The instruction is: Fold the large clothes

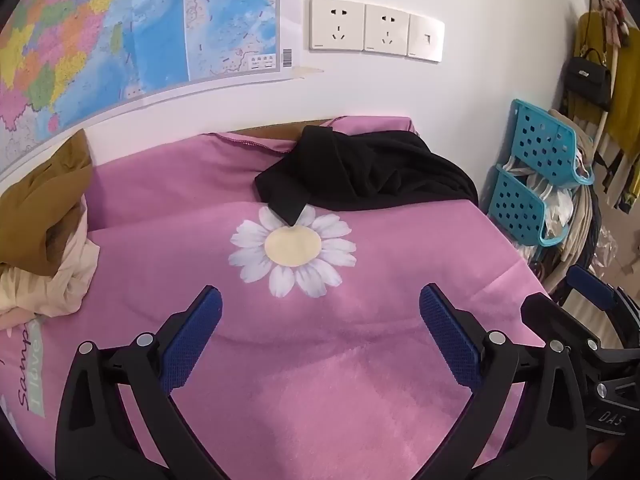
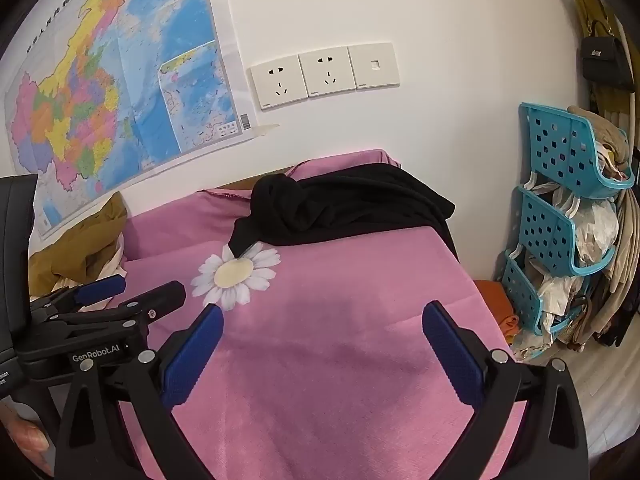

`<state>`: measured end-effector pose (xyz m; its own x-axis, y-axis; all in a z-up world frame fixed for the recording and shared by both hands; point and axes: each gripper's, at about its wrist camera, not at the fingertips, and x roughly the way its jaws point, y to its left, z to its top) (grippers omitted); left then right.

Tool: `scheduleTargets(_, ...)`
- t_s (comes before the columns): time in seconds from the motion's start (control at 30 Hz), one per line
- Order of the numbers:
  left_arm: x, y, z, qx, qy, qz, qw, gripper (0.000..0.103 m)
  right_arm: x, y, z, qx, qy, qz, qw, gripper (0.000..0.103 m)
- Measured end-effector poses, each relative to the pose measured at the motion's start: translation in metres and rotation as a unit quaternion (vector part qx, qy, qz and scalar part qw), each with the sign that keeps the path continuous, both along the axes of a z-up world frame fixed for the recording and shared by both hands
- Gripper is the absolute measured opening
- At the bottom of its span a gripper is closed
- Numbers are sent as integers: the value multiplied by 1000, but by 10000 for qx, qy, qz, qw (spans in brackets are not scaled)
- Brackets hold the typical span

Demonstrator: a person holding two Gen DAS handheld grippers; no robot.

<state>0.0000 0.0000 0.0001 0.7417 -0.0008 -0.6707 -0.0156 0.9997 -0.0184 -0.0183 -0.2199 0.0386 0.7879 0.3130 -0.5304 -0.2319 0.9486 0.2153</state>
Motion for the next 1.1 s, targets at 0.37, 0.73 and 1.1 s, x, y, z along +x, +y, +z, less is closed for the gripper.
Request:
scheduleTargets(0.37, 13, 2, -1, 15, 3, 12, 10000, 98, 3, 0, 5, -104, -49, 34, 9999, 97)
scheduleTargets(0.73, 2, 4, 8, -39, -180, 69, 9998, 98, 5, 8, 5, -186, -109, 22, 9998, 97)
scheduleTargets(1.1, 2, 5, 9, -67, -176, 76, 9998, 98, 4, 7, 8, -171, -138, 43, 9997, 97)
